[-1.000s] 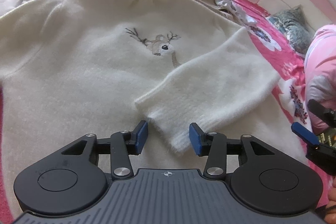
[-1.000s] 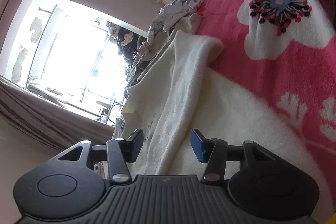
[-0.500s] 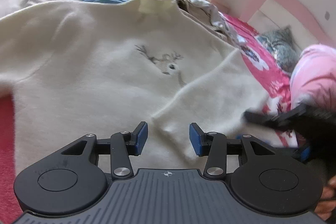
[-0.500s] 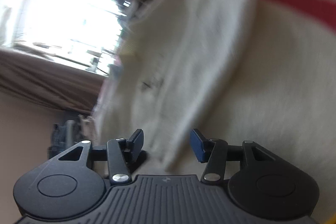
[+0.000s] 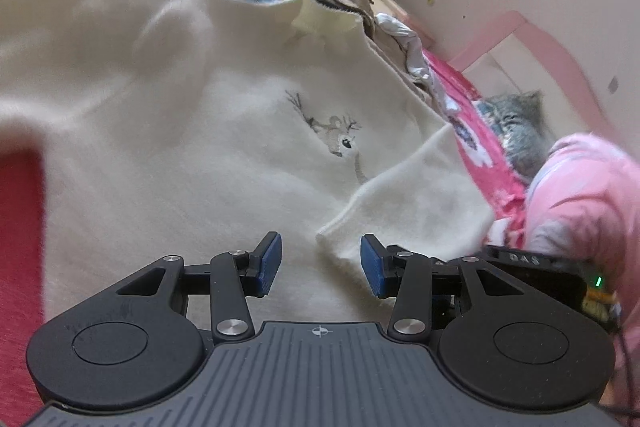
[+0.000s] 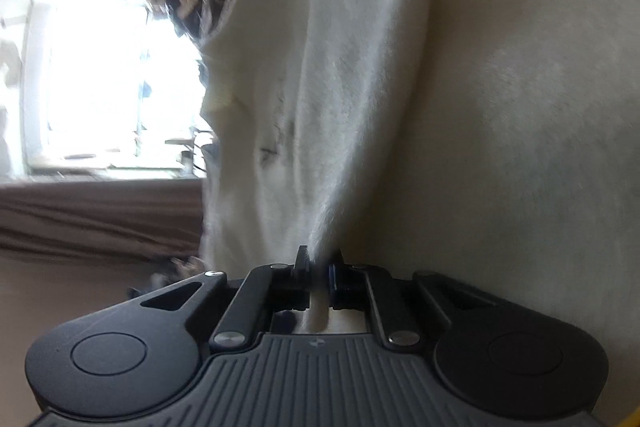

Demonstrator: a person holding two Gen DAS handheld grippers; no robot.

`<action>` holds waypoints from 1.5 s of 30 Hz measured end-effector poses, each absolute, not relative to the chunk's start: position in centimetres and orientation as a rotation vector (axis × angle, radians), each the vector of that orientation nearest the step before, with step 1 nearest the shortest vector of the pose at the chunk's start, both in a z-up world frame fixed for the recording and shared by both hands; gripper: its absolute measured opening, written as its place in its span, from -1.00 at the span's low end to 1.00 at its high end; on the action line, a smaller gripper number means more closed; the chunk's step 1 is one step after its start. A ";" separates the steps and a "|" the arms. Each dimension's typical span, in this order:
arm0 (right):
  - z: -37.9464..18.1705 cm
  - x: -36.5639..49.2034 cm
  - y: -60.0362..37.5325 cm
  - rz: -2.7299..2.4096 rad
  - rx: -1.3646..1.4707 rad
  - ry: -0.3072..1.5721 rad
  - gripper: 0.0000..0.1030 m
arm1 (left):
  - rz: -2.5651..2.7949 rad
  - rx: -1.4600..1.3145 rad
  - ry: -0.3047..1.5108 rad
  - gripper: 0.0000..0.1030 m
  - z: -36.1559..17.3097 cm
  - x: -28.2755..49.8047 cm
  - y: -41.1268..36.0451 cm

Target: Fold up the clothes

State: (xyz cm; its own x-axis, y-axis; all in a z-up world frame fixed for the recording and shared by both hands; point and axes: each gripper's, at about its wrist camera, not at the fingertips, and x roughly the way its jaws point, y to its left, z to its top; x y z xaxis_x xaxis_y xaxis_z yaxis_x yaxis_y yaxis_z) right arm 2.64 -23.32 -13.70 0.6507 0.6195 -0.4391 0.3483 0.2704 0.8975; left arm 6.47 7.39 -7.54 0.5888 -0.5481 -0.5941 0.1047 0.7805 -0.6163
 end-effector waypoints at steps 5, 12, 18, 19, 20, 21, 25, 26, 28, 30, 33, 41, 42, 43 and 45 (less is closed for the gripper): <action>-12.4 1.8 -24.1 0.253 1.381 0.845 -0.82 | -0.430 -0.862 0.968 -0.16 -10.1 7.3 9.0; -11.6 1.7 -24.3 0.266 1.371 0.837 -0.82 | -0.469 -1.219 0.944 -0.04 -12.3 7.5 10.0; -12.0 1.7 -24.8 0.279 1.402 0.833 -0.82 | -0.463 -1.255 0.954 -0.02 -12.7 8.7 9.0; -11.9 1.8 -24.8 0.286 1.408 0.828 -0.82 | -0.465 -1.247 0.959 -0.02 -12.7 8.7 8.7; -11.7 2.0 -24.8 0.288 1.403 0.826 -0.82 | -0.467 -1.238 0.964 -0.01 -12.6 8.8 8.4; -11.6 2.2 -24.7 0.290 1.398 0.824 -0.82 | -0.474 -1.234 0.967 0.02 -12.6 8.8 8.2; -11.5 2.0 -24.5 0.304 1.399 0.825 -0.82 | -0.507 -1.277 0.968 0.04 -12.8 9.5 7.4; -11.5 2.0 -24.4 0.305 1.401 0.827 -0.82 | -0.510 -1.288 0.970 0.04 -12.9 9.6 7.2; -11.6 2.0 -24.1 0.310 1.404 0.832 -0.82 | -0.513 -1.301 0.966 -0.03 -13.0 9.9 6.9; -11.5 1.9 -23.9 0.315 1.398 0.835 -0.82 | -0.510 -1.306 0.956 -0.28 -12.9 10.0 6.8; -11.3 2.3 -23.6 0.315 1.366 0.843 -0.81 | -0.474 -1.274 0.948 -0.67 -12.5 10.0 6.7; -9.2 2.3 -24.4 0.285 1.143 0.906 -0.22 | -0.416 -1.049 0.916 -0.94 -8.9 10.7 6.8; -8.4 2.1 -25.0 0.273 1.074 0.896 -0.22 | -0.428 -1.020 0.888 -0.94 -8.0 10.7 7.1; -7.4 1.6 -25.7 0.248 0.984 0.879 -0.22 | -0.431 -0.990 0.851 -0.94 -7.0 10.6 7.5; -5.4 1.0 -26.6 0.180 0.783 0.846 -0.18 | -0.435 -0.936 0.777 -0.94 -5.0 10.4 8.4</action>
